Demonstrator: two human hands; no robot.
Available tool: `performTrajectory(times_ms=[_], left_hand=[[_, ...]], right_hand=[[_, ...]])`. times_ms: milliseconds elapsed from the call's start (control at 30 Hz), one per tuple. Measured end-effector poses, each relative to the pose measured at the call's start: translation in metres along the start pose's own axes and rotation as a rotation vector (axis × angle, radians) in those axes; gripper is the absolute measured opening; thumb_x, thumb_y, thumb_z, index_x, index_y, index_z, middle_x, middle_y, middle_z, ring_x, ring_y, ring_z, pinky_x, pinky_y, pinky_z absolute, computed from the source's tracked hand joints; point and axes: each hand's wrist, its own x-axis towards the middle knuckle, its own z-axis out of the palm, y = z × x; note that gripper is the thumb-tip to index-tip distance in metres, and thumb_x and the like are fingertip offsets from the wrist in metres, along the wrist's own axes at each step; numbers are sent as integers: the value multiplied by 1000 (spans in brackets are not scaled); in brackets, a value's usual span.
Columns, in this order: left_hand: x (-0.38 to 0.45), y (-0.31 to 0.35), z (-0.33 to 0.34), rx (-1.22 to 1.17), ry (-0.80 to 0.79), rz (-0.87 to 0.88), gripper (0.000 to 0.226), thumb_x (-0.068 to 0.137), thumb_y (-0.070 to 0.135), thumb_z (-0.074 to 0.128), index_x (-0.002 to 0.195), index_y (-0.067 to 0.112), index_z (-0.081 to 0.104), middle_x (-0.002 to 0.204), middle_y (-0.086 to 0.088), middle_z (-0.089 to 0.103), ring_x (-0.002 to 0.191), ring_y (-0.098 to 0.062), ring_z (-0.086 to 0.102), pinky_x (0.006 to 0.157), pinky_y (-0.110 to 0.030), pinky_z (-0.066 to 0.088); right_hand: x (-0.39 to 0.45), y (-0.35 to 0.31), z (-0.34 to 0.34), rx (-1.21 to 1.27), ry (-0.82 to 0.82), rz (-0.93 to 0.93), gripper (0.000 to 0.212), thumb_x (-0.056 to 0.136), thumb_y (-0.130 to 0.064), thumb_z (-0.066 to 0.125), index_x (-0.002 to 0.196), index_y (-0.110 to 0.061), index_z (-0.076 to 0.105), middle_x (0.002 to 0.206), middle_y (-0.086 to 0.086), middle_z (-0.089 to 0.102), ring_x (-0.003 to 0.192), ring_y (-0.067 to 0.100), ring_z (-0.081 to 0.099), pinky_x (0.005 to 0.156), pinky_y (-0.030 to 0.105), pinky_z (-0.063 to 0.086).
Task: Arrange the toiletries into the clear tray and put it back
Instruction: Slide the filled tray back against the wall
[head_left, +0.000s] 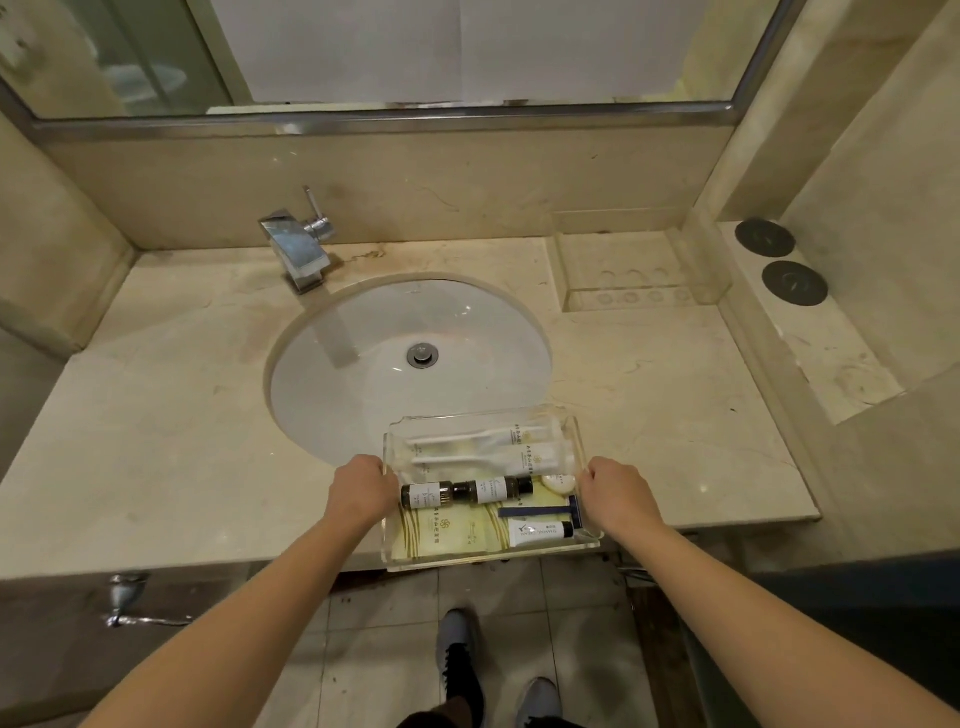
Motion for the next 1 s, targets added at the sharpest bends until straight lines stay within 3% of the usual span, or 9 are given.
performTrajectory(times_ms=[133, 233, 433, 633, 1000], left_hand=[[13, 15, -6, -7, -18, 42, 27, 92, 14, 48, 68, 5, 58, 81, -17, 70, 72, -29, 64, 71, -40, 56], [23, 32, -9, -27, -48, 80, 26, 93, 15, 48, 73, 3, 62, 81, -16, 71, 78, -31, 67, 73, -42, 56], [42, 77, -10, -62, -104, 184, 25, 92, 12, 49, 80, -3, 65, 77, -18, 72, 69, -28, 65, 75, -45, 59], [56, 132, -1, -61, -149, 265, 25, 93, 13, 50, 77, 4, 66, 66, -11, 68, 63, -24, 65, 73, -39, 58], [79, 236, 44, 15, -177, 327, 31, 93, 17, 46, 78, 0, 68, 77, -17, 73, 78, -31, 70, 72, -40, 57]], right_hand=[[5, -2, -4, 12, 29, 24, 28, 99, -23, 35, 79, -13, 52, 81, 6, 60, 70, 23, 56, 53, 31, 36], [10, -1, -12, 40, 57, 62, 28, 100, -24, 35, 77, -14, 49, 77, 4, 57, 67, 21, 53, 51, 31, 34], [20, 11, -32, 139, 157, 183, 33, 100, -23, 34, 70, -16, 43, 72, 4, 55, 63, 20, 49, 52, 31, 34], [41, 29, -57, 257, 234, 287, 30, 101, -24, 30, 77, -14, 45, 75, 7, 57, 64, 22, 50, 51, 31, 33], [105, 84, -94, 394, 316, 456, 30, 101, -24, 27, 83, -13, 48, 76, 7, 56, 65, 23, 50, 53, 32, 33]])
